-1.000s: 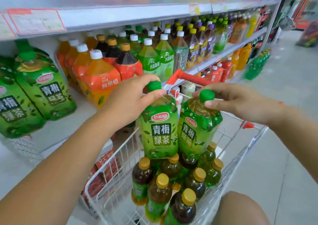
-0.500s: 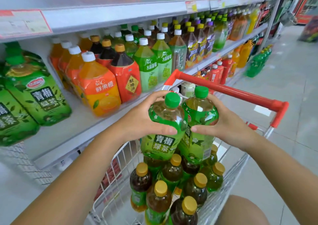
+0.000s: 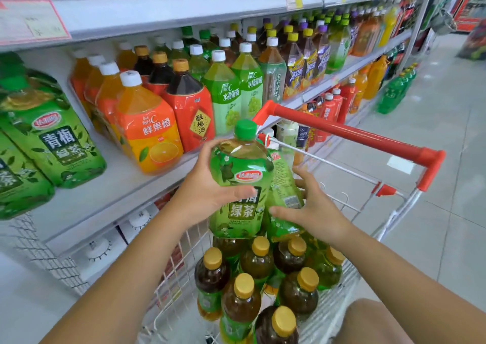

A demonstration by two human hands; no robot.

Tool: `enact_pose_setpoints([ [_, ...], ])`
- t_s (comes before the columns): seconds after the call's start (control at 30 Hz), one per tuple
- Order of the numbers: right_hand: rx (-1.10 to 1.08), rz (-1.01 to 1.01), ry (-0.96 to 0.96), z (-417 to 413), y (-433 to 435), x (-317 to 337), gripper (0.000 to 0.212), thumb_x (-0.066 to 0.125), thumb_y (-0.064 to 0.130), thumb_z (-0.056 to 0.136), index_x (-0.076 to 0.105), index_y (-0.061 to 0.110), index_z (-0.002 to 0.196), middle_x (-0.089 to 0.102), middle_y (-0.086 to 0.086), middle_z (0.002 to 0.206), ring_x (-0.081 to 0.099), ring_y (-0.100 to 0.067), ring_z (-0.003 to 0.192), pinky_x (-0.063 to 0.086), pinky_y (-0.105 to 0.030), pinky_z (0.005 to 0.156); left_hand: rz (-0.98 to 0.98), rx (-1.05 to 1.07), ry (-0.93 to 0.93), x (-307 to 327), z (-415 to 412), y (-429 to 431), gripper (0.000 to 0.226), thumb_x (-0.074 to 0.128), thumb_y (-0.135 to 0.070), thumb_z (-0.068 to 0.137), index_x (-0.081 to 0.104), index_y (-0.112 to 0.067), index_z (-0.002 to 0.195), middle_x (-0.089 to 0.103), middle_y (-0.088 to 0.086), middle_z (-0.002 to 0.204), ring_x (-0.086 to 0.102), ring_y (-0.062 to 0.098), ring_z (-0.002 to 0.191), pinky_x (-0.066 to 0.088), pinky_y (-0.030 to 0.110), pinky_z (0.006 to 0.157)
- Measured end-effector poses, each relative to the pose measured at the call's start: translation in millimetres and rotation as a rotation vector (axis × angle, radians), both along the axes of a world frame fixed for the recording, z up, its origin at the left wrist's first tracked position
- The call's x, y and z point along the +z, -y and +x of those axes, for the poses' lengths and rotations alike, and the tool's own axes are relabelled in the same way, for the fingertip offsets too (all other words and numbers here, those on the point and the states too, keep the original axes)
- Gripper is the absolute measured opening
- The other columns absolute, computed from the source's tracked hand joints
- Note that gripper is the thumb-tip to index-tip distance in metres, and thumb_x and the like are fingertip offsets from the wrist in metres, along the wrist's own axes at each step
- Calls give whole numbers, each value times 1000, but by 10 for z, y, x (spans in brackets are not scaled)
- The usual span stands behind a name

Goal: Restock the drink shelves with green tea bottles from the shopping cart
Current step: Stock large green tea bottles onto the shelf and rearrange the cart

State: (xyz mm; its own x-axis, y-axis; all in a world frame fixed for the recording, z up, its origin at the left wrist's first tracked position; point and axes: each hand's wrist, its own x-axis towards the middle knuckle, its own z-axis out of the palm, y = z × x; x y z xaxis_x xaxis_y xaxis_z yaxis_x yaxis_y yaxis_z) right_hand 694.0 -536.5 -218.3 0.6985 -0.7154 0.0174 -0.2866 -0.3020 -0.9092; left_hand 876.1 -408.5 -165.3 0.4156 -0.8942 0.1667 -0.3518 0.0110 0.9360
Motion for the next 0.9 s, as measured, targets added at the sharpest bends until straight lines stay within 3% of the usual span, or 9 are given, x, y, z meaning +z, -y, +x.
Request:
enact_pose_setpoints([
  [0.1, 40, 36, -67, 59, 37, -77, 105, 84, 24, 71, 12, 37, 147, 42, 10, 129, 53, 3, 101, 48, -7, 64, 10, 109, -74, -94, 160, -24, 91, 93, -40, 36, 48, -47, 115, 68, -13, 116, 67, 3, 104, 53, 35, 95],
  [0.2, 68, 38, -120, 77, 45, -121, 110, 85, 25, 70, 9, 37, 148, 39, 7, 133, 49, -11, 112, 47, -13, 73, -28, 205, -201, -166, 231, -83, 97, 91, -41, 35, 54, -32, 124, 73, -5, 111, 70, 15, 102, 54, 48, 94],
  [0.3, 85, 43, -157, 128, 44, -145, 111, 86, 28, 67, 10, 36, 148, 38, 6, 133, 51, -9, 113, 50, -17, 78, -71, 231, -238, -195, 229, -138, 97, 91, -36, 36, 54, -30, 125, 73, -4, 111, 70, 18, 102, 55, 47, 92],
  [0.4, 51, -31, -248, 232, -13, -174, 121, 81, 56, 52, 8, 38, 147, 34, 2, 138, 45, -18, 127, 48, -41, 98, -120, 245, -254, -152, 217, -203, 90, 90, -33, 38, 56, -28, 121, 74, -3, 108, 71, 18, 99, 57, 40, 83],
  [0.47, -13, -114, -354, 336, -88, -142, 123, 77, 65, 53, 5, 33, 148, 33, 0, 137, 42, -21, 129, 44, -45, 101, -153, 266, -283, -92, 237, -266, 84, 89, -30, 40, 57, -26, 118, 75, -2, 106, 71, 19, 97, 57, 38, 81],
  [0.57, -118, -366, -649, 476, -249, -20, 124, 62, 79, 63, -4, 21, 150, 32, -4, 144, 46, -25, 126, 46, -42, 92, -187, 289, -316, 10, 298, -377, 91, 89, -29, 43, 55, -18, 127, 73, 5, 113, 70, 25, 103, 56, 47, 89],
  [0.67, -181, -550, -813, 544, -347, 24, 117, 48, 84, 69, 1, 12, 148, 44, -7, 132, 60, -26, 106, 45, -35, 70, -183, 329, -274, 98, 328, -479, 94, 90, -32, 41, 55, -20, 127, 73, 2, 112, 70, 23, 102, 56, 49, 90],
  [0.8, -247, -469, -677, 483, -314, 95, 87, 64, 69, 67, 29, 12, 124, 60, -4, 101, 62, -26, 86, 43, -32, 64, -166, 376, -171, 204, 313, -637, 93, 92, -39, 38, 56, -29, 123, 73, -6, 109, 71, 16, 99, 56, 49, 89],
  [0.9, -210, -512, -582, 412, -374, 254, 96, 67, 65, 66, 20, 18, 134, 59, 4, 85, 56, -22, 74, 41, -30, 60, -165, 416, -146, 271, 340, -789, 85, 91, -43, 37, 57, -42, 114, 73, -12, 107, 71, 12, 98, 56, 47, 89],
])
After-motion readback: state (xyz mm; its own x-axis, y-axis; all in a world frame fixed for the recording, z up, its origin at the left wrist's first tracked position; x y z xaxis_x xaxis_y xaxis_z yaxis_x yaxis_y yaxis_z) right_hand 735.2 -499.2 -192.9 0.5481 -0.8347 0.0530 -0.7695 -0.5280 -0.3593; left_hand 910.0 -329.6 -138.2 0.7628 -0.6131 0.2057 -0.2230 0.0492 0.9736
